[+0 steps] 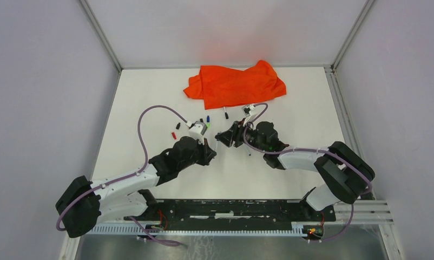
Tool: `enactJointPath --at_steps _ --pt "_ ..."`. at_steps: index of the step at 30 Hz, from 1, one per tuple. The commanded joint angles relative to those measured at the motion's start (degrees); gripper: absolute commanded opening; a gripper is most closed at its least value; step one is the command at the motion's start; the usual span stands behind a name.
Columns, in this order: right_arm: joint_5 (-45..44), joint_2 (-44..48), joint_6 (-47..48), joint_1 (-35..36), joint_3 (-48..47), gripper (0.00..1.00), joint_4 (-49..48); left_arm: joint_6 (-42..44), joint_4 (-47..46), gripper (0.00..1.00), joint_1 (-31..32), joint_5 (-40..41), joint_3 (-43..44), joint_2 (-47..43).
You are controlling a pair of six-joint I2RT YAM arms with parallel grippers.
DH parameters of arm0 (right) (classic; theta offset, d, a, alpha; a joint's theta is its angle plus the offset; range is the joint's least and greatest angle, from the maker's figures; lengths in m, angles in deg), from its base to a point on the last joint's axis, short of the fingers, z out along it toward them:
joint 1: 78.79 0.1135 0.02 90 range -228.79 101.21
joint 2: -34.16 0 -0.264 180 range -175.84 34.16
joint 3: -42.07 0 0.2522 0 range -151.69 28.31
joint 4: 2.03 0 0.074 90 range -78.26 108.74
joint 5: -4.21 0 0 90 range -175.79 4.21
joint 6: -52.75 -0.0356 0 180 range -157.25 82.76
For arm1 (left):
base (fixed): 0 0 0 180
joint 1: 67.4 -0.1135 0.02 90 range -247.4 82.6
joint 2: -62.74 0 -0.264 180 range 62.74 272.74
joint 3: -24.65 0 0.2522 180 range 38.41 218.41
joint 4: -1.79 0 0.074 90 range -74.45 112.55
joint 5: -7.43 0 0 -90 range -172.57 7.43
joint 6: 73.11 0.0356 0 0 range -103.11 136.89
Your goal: Open the pen caps
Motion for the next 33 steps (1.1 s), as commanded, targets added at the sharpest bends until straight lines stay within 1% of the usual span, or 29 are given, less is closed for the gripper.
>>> enactJointPath --at_steps 1,10,13,15,18,21,25,30,31,32,33 --pt "-0.23 -1.09 -0.3 -0.31 -2.0 0.56 -2.59 3.67 -2.27 0.02 0.97 2.14 1.92 0.16" --pt "-0.49 -2.52 -0.96 -0.42 -1.75 0.56 -3.82 3.67 -2.08 0.02 2.06 3.88 2.06 -0.04" --pt "-0.25 -3.01 -1.21 -0.39 -2.09 0.55 -4.14 3.67 -2.08 0.02 2.48 4.25 2.05 0.23" --pt "-0.13 -3.27 -1.37 -0.39 -2.39 0.53 -4.04 3.59 -2.2 0.02 2.83 4.6 2.02 0.42" --pt "-0.04 -3.59 -1.57 -0.42 -2.71 0.46 -3.98 3.58 -2.38 0.02 3.49 5.31 2.0 0.68" --pt "0.05 -4.15 -1.9 -0.45 -2.95 0.36 -4.19 3.49 -2.6 0.02 4.1 5.87 1.95 0.97" --pt "0.33 -4.69 -2.34 -0.39 -3.21 0.26 -4.13 3.41 -2.6 0.02 4.73 7.0 2.0 1.12" --pt "0.48 -5.13 -2.52 -0.45 -2.84 0.07 -4.34 2.91 -2.91 0.02 5.15 7.83 2.0 0.64" --pt "0.58 -5.09 -2.5 -0.37 -2.73 0.04 -4.39 2.82 -2.95 0.04 5.22 7.91 1.99 0.35" --pt "0.71 -5.14 -2.51 -0.43 -2.71 0.02 -4.45 2.73 -2.95 0.07 5.22 8.05 1.99 0.15" --pt "1.02 -5.11 -2.53 -0.51 -2.56 0.0 -4.68 2.63 -2.89 0.13 5.26 8.1 2.05 -0.11"
